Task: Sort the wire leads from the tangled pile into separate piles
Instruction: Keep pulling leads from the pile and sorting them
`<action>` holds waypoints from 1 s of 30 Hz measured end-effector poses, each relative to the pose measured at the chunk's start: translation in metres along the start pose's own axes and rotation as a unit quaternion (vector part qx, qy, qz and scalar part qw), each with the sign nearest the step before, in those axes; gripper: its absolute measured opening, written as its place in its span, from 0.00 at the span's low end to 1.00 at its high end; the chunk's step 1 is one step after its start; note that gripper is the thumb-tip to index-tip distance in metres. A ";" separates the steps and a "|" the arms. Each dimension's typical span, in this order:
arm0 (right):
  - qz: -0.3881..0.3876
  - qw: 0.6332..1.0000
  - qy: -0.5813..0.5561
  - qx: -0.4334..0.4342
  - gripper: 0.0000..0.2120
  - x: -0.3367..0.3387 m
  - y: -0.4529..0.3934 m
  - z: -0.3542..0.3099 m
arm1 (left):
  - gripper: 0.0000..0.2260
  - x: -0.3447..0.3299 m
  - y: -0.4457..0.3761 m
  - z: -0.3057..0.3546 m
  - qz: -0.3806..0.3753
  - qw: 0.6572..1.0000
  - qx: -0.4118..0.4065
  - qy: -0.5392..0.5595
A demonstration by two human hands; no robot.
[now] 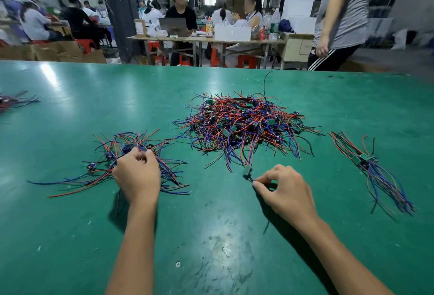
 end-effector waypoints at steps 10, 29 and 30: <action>0.144 0.980 -0.044 0.131 0.04 0.033 0.007 -0.004 | 0.15 -0.059 0.071 0.081 -0.313 0.916 -0.242 0.069; 0.206 0.958 -0.114 0.164 0.13 0.034 0.013 -0.008 | 0.05 -0.061 0.051 0.064 -0.287 0.918 -0.191 0.196; 0.207 0.962 -0.107 0.144 0.14 0.033 0.011 -0.005 | 0.05 -0.046 0.037 0.057 -0.206 0.944 -0.178 0.186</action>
Point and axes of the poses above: each hand's wrist, its own y-axis away from the middle knuckle, its own x-axis out of the back of the hand, z = x × y, the point moved 6 cm from there along -y, towards the middle knuckle, and after that the axes turned 12 degrees about -z, right-handed, at the moved point
